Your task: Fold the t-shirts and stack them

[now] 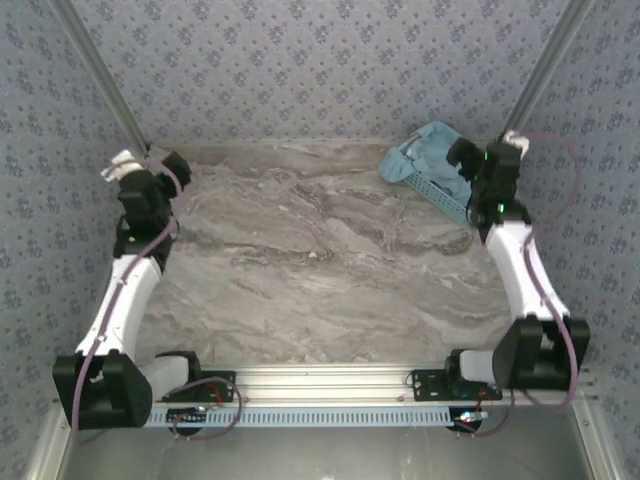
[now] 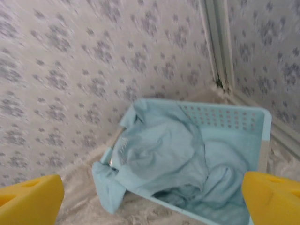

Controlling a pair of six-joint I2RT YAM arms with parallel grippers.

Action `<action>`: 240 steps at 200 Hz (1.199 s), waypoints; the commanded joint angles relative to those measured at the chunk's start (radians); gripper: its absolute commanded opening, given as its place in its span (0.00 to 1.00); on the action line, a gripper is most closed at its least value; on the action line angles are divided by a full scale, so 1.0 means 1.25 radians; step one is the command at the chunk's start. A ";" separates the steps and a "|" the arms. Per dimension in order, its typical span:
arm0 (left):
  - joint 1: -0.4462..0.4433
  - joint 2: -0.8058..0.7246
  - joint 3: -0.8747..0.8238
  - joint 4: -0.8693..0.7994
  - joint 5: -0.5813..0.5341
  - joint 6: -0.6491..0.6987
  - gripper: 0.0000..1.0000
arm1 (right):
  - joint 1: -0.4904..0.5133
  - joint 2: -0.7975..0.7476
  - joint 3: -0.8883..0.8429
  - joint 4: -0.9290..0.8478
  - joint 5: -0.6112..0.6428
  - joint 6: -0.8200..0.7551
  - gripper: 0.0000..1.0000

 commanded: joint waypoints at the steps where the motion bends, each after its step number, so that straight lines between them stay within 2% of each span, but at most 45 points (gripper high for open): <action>1: -0.051 0.095 0.085 -0.223 0.120 -0.120 0.98 | -0.007 0.158 0.183 -0.340 -0.046 0.044 0.99; 13: -0.096 0.119 0.122 -0.223 0.153 -0.100 0.98 | -0.021 0.236 0.281 -0.414 -0.075 0.048 0.99; 25: -0.136 0.139 0.153 -0.226 0.195 -0.098 0.96 | -0.041 0.311 0.357 -0.465 -0.107 0.072 0.90; 41: -0.194 0.161 0.188 -0.246 0.232 -0.092 0.92 | -0.075 0.393 0.417 -0.474 -0.199 0.112 0.76; 53: -0.244 0.167 0.206 -0.262 0.234 -0.081 0.92 | -0.087 0.445 0.445 -0.454 -0.252 0.142 0.71; 84: -0.341 0.168 0.213 -0.280 0.237 -0.079 0.85 | -0.091 0.570 0.530 -0.401 -0.318 0.182 0.67; 124: -0.401 0.147 0.204 -0.321 0.223 -0.092 0.80 | -0.092 0.703 0.598 -0.369 -0.380 0.269 0.63; 150: -0.410 0.119 0.192 -0.347 0.209 -0.100 0.79 | -0.087 0.727 0.581 -0.305 -0.385 0.327 0.61; 165: -0.411 0.102 0.185 -0.357 0.201 -0.103 0.77 | -0.088 0.742 0.580 -0.287 -0.396 0.353 0.55; 176: -0.411 0.091 0.183 -0.366 0.198 -0.100 0.75 | -0.088 0.748 0.578 -0.274 -0.396 0.367 0.44; 195: -0.411 0.072 0.175 -0.379 0.188 -0.100 0.73 | -0.088 0.744 0.573 -0.248 -0.390 0.372 0.10; 203: -0.411 0.064 0.172 -0.382 0.186 -0.098 0.71 | -0.086 0.728 0.563 -0.231 -0.376 0.365 0.00; 240: -0.411 0.031 0.148 -0.397 0.162 -0.090 0.68 | -0.051 0.536 0.497 -0.134 -0.274 0.255 0.00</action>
